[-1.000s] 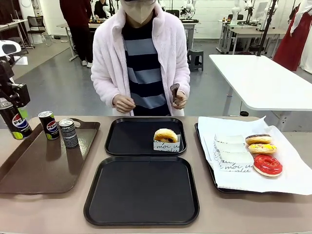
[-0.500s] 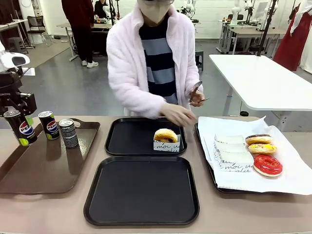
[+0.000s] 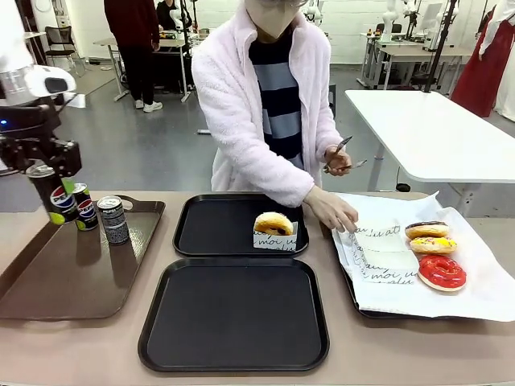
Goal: Set up donuts and drinks on trays.
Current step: Pick up one Pepsi coke and place it on the Flat Tray.
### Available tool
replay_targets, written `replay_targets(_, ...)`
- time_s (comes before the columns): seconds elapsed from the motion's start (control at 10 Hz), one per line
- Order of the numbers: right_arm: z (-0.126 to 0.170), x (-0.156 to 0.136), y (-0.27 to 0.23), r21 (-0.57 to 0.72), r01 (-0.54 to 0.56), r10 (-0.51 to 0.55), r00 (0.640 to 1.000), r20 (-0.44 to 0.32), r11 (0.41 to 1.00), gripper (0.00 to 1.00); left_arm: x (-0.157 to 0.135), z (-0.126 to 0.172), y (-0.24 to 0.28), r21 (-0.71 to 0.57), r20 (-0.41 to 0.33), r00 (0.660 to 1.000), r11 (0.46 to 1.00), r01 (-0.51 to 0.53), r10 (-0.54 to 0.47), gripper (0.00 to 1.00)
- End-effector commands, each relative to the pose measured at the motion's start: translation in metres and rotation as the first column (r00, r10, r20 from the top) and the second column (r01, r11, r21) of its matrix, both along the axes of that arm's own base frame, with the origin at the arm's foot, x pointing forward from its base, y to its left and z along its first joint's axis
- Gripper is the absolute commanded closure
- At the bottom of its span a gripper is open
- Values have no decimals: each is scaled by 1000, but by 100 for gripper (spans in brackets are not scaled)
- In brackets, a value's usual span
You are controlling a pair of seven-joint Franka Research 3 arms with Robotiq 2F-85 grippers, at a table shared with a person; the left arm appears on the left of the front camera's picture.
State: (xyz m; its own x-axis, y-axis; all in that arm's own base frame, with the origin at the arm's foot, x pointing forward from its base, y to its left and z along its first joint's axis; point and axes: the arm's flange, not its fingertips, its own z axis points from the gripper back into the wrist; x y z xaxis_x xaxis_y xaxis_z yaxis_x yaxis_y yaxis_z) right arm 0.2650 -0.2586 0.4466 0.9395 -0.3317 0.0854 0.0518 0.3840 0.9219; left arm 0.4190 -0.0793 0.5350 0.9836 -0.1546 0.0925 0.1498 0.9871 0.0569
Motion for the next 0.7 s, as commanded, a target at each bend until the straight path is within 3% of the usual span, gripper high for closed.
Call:
replay_targets(0.0, 2, 1, 0, 20, 7, -7, 1000, 4, 1000, 0, 12, 7, -34, 64, 4, 1000, 998, 28, -29, 42)
replay_targets(0.3, 2, 1, 0, 20, 7, -7, 1000, 4, 1000, 0, 38, -21, -95, 19, -4, 988, 988, 156, -156, 42)
replay_targets(0.4, 2, 1, 0, 20, 7, -7, 1000, 4, 1000, 0, 44, -35, -103, -23, -48, 977, 979, 204, -205, 42)
replay_targets(0.6, 2, 1, 0, 20, 7, -7, 1000, 4, 1000, 0, 13, -35, -74, -91, -117, 941, 946, 310, -319, 42)
